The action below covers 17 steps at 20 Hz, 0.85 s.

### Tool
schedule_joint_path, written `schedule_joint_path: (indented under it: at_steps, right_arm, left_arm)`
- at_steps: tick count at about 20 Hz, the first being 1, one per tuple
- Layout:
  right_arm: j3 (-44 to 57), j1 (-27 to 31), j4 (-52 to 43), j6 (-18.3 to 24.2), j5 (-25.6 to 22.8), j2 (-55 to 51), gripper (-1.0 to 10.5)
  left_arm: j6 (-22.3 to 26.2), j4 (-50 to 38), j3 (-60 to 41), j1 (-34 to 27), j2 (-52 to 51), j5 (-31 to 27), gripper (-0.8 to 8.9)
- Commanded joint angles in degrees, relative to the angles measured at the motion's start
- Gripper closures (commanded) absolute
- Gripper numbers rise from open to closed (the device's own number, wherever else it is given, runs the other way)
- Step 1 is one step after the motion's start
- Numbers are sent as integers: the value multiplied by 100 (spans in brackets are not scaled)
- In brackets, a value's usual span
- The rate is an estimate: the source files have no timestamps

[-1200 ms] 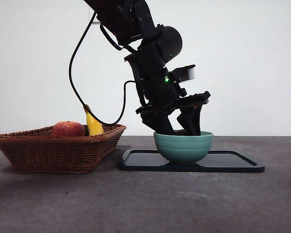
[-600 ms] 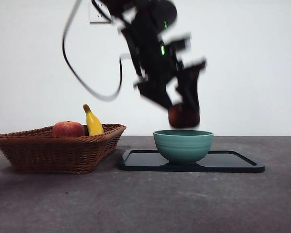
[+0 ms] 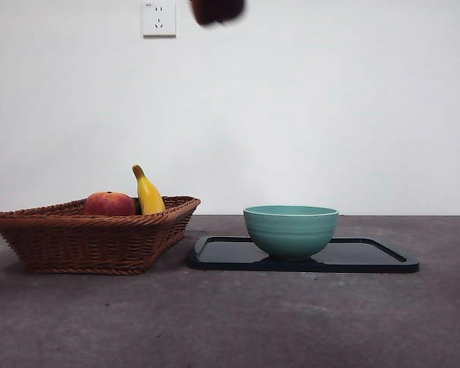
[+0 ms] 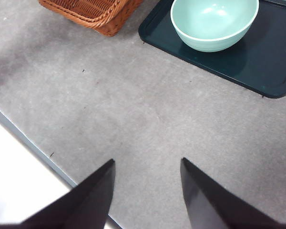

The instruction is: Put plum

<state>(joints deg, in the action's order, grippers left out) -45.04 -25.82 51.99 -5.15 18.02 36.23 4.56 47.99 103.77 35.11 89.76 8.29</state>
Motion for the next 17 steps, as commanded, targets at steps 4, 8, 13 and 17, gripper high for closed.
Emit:
schedule_joint_path:
  at_steps: [4,8,13,17]
  right_arm:
    - [-13,-33,-57,103,0,24,729]
    - [-13,-33,-118,114,0,24,729]
    - [-13,-33,-247,111,0,24,729]
    - [-13,-33,-240,109,2,24,729]
  left_arm:
    - [-105,1014,98,-544,-616,0,597]
    - [-94,964,-787,-1027,-1060,0,597]
    - [-11,-254,-2393,-1447,-1305,0,597]
    - [52,-1628,-3644,-1593,-1259,0,598]
